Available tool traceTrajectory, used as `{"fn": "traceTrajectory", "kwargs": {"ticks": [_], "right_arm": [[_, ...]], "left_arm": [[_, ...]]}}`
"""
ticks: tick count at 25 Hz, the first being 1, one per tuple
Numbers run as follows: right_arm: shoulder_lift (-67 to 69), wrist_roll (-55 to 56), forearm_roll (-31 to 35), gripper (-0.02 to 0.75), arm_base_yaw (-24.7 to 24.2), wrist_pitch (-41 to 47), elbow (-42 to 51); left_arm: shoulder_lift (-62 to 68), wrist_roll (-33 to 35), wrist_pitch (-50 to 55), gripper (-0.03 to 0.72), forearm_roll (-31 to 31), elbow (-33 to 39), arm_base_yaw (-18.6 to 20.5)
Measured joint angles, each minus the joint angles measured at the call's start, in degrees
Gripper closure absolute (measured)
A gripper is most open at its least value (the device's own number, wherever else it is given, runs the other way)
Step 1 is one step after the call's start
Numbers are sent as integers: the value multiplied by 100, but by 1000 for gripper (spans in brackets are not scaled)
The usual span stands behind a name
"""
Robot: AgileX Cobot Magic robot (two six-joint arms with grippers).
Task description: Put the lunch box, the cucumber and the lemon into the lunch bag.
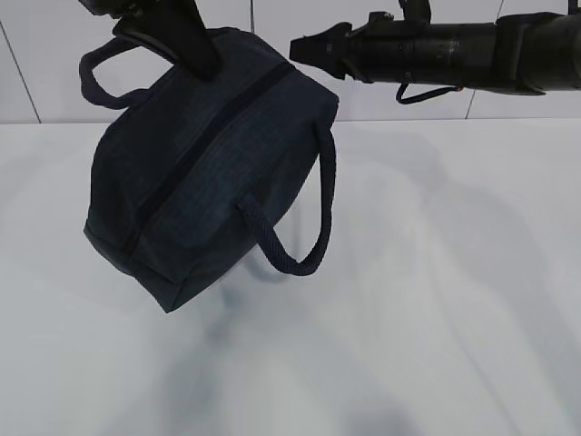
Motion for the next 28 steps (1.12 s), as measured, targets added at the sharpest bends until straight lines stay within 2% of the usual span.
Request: {"fn": "traceTrajectory", "kwargs": {"ticks": [2,5,10,16,23,28], "right_arm": [[0,210,0,382,-35,189,-208],[-141,310,-27,349,-146,384,-326],[-720,646,-52,339,-573,374,-368],[-1268,962,-52,339,-1086,338,-372],[-1384,1208,-316,338,-1141,338,-372],[-1384,1383,-600,338,-1141,338,-372]], "left_arm": [[31,0,0,693,-22,0,0],[142,0,0,693,-30,0,0],[385,0,-12,693,-207,0,0],[882,0,-432,693,-827,0,0],[1422,-24,-1475,693,-1769,-119,83],[1776,-113,-2255,693,-2130,-142,380]]}}
